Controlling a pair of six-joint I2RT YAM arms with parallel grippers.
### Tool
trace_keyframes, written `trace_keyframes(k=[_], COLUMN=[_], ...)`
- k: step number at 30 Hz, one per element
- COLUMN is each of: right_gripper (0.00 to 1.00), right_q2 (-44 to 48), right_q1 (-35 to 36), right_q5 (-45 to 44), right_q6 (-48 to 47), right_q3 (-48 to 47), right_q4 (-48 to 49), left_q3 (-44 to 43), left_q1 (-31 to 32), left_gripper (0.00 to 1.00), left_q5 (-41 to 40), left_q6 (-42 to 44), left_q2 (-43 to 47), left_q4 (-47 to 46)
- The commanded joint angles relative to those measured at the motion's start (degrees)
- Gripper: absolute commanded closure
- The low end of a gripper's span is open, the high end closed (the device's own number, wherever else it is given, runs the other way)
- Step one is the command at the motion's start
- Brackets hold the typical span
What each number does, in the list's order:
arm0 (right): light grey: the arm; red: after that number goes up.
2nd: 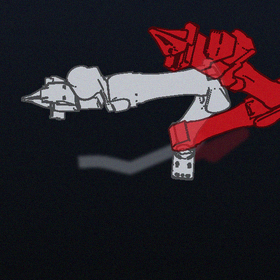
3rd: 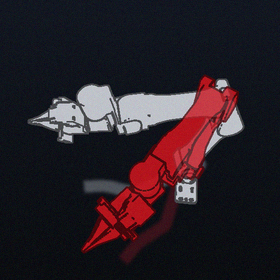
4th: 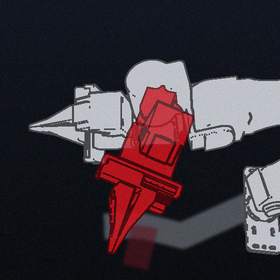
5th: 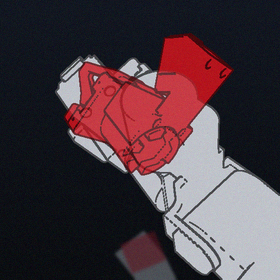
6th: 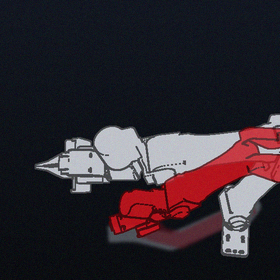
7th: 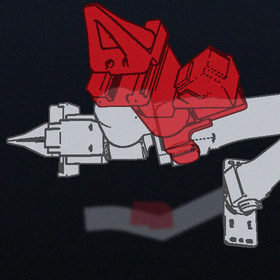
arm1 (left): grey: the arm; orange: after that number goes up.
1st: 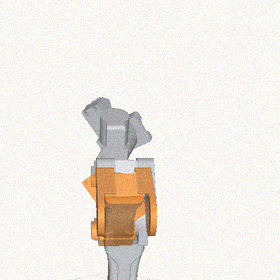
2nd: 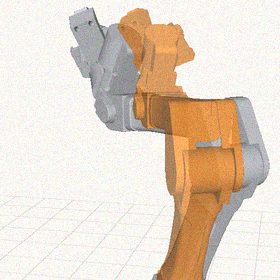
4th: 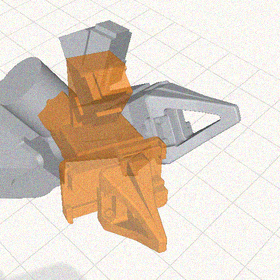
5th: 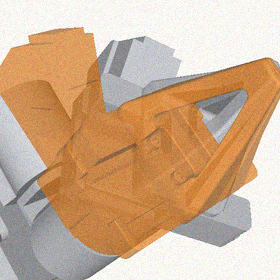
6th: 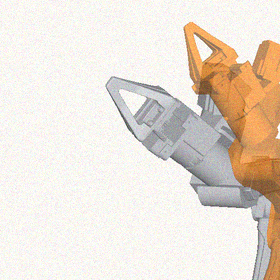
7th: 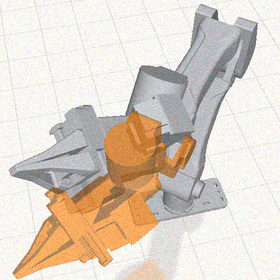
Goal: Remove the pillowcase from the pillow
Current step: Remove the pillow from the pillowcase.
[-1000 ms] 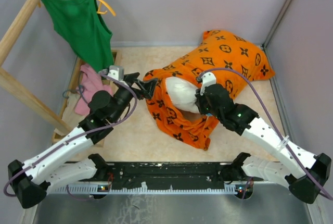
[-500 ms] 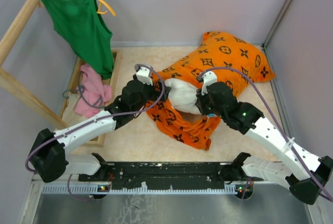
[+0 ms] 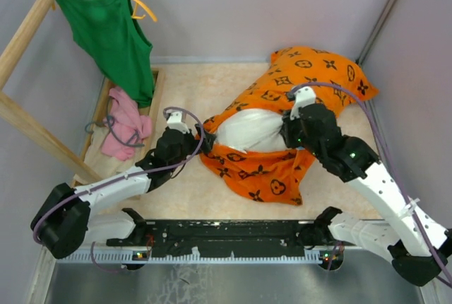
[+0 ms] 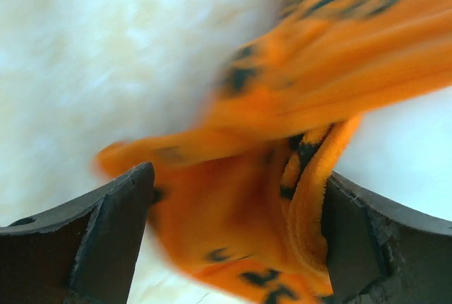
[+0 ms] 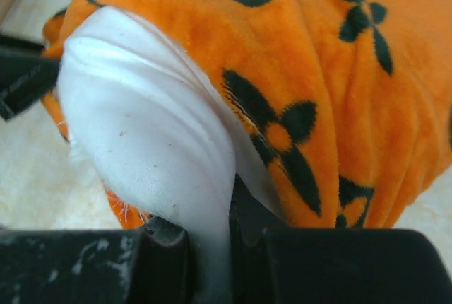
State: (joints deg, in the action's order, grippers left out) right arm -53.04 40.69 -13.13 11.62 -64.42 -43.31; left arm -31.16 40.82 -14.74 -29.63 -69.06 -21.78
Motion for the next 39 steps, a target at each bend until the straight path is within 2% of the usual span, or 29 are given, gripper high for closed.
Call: trace_keyframes(k=[1, 7, 9, 16, 19, 23, 27, 29, 32, 35, 38, 39], right_gripper=[1.00, 1.00, 1.00, 1.00, 1.00, 1.00, 1.00, 1.00, 1.00, 1.00, 1.00, 1.00], right_q2=[7.18, 8.06, 7.47, 5.18, 4.01, 3.36, 3.16, 2.78, 1.76, 1.27, 1.55, 1.73], right_q1=[-5.41, -8.15, -8.25, -8.24, -8.25, -8.26, -8.25, -8.19, -8.24, -8.17, -8.19, -8.17], right_q5=[-9.29, -13.68, -12.62, -1.86, 2.00, 5.19, 11.75, 16.23, 21.12, 21.10, 20.63, 20.47], right_q6=[3.26, 3.47, 3.37, 3.85, 3.11, 2.76, 2.11, 1.85, 2.24, 2.11, 2.18, 2.14], right_q3=[-7.72, -8.31, -7.69, -3.74, -3.56, -2.88, -2.48, -2.29, -2.35, -2.18, -1.77, -1.64], right_q4=[10.76, 12.11, 12.64, 15.72, 16.41, 17.09, 18.31, 19.43, 20.49, 21.17, 21.70, 21.66], left_q3=[5.41, 7.08, 7.67, 4.22, -0.34, -3.51, -9.87, -12.01, -14.93, -13.94, -7.62, -5.25], left_q1=[-1.97, -1.97, -1.97, -1.71, -1.76, -1.79, -1.79, -1.79, -1.79, -1.72, -1.64, -1.50], left_gripper=[0.06, 0.07, 0.07, 0.08, 0.07, 0.03, 0.03, 0.03, 0.04, 0.04, 0.03, 0.01], left_q5=[-8.40, -8.90, -9.15, -5.29, 2.10, 12.08, 11.62, 15.10, 25.82, 33.65, 40.88, 42.55], left_q6=[-1.64, -3.73, -4.04, 0.97, 1.90, 2.67, 1.74, 1.08, -3.66, -15.67, -35.48, -39.25], left_q2=[0.80, 3.05, 4.35, 10.88, 15.46, 20.86, 19.98, 19.21, 16.12, 12.52, 8.41, 6.89], left_q4=[11.46, 15.02, 15.52, 17.45, 20.02, 16.94, 23.35, 22.40, 19.41, 11.33, -6.80, -13.04])
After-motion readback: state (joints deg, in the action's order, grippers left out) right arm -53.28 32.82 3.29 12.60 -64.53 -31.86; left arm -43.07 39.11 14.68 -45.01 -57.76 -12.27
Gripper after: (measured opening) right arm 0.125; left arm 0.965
